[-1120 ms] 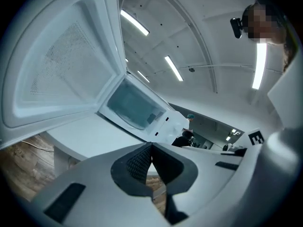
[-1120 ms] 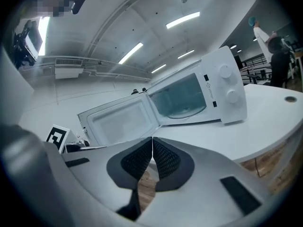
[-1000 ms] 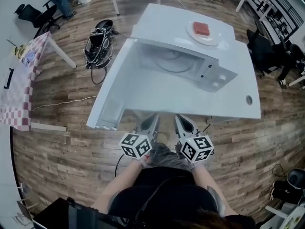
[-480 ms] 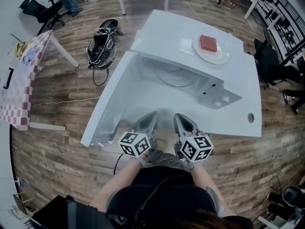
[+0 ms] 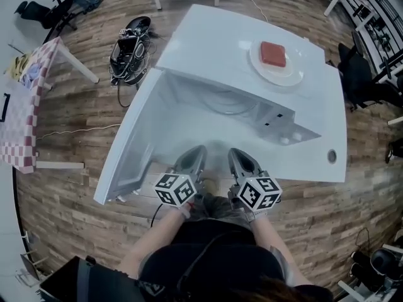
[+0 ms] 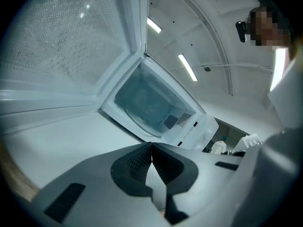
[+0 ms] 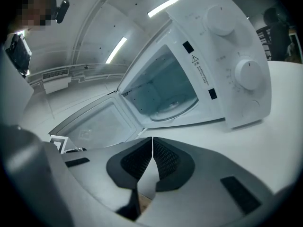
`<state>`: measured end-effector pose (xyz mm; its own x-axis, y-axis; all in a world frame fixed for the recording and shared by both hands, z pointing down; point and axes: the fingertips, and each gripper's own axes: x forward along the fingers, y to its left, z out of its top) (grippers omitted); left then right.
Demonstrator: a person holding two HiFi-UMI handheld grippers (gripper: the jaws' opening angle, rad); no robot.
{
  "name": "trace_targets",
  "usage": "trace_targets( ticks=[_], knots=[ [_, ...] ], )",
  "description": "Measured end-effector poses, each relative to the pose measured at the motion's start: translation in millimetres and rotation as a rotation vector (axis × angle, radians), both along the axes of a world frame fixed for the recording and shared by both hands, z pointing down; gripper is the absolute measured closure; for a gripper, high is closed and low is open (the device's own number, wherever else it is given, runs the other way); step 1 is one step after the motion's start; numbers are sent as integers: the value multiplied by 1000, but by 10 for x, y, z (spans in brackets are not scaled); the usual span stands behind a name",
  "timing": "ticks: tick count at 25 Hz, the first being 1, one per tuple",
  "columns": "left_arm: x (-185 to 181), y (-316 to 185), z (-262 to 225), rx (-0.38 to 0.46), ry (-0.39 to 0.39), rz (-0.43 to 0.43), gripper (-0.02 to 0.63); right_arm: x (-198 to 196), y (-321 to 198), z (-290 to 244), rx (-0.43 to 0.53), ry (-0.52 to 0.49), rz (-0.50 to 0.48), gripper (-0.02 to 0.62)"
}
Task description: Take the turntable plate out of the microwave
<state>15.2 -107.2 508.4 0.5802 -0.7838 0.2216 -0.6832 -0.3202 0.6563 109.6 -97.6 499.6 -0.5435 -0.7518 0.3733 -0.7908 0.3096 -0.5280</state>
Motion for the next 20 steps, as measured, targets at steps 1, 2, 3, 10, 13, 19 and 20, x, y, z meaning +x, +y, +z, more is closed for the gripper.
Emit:
trace_targets(
  ticks=[1,2,3,10,13,19,20],
  knots=[
    [-6,-18,1,-1,-1,-3,594,5,-16,19,-7,-4,3,575],
    [-14,-37,-1,-1,-4,-5,594,4,-31,37,-13,-9,6,575],
    [-26,-55,-2,0,-7,-8,594,-3,-43,55,-19,-13,5,574],
    [-135,-201,24,-2,-23,-33,594,-65,-227,182,-81,-79,36,574],
    [-152,-335,58,-4,-22,-42,594,-41,-404,211,-105,-104,91,574],
    [-94,-657,21,70,-90,-10,594,-25,-746,268,-164,-205,197,572],
    [-78,-696,19,83,-103,-1,594,-28,-782,289,-178,-222,207,572]
  ],
)
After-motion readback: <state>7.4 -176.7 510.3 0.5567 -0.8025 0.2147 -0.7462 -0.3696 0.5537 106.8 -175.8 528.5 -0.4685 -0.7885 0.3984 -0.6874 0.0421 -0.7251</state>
